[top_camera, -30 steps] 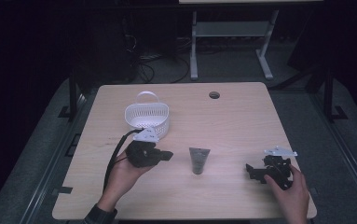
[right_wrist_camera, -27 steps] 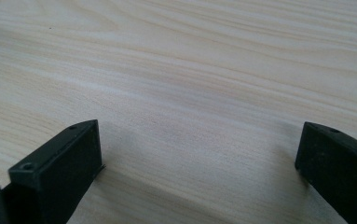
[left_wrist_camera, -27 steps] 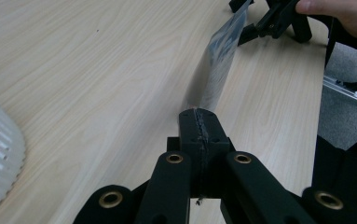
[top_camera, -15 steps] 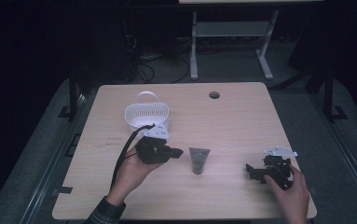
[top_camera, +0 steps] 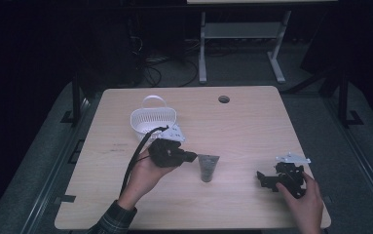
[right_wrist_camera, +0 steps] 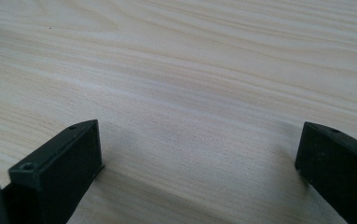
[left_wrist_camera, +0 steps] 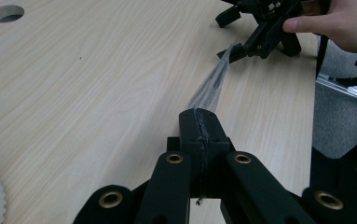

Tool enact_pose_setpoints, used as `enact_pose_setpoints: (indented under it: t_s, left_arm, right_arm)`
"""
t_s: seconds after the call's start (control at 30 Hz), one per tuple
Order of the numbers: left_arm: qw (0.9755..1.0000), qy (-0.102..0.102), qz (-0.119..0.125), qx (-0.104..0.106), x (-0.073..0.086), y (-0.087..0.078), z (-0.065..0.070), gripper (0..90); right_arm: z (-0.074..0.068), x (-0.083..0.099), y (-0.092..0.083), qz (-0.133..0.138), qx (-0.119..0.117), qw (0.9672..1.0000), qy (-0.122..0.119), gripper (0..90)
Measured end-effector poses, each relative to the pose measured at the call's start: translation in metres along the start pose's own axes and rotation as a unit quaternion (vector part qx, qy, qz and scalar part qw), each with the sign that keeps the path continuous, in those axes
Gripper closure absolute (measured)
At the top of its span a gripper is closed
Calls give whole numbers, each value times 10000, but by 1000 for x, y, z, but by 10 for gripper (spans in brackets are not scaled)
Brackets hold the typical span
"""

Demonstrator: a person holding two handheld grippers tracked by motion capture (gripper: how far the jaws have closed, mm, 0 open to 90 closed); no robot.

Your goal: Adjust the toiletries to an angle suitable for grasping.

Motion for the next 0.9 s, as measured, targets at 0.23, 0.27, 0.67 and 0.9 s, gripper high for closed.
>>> enact_pose_setpoints:
  t_s: [0.23, 0.27, 0.67, 0.9]
  left_arm:
    - [10000, -9, -33, -31, -3, 4, -3, 898]
    - [10000, 0, -51, -30, -3, 4, -4, 899]
    - [9999, -17, -106, -87, -7, 9, -12, 898]
    - [9999, -21, -124, -118, -9, 12, -17, 899]
  right_arm:
    - [0, 0, 0, 0, -2, 10000, -2, 0]
    - [0, 0, 0, 0, -2, 10000, -1, 0]
    - [0, 0, 0, 4, 3, 10000, -2, 0]
    - [0, 0, 0, 4, 4, 10000, 0, 0]
Point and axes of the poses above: each handheld gripper's, and its own axes: y roughly forward along the jaws, x roughly out of its underside, z roughly to its right, the point moved 8 cm from there along y, roughly forward along the jaws, and after that the axes turned 3 degrees about y, right-handed, at the moved point
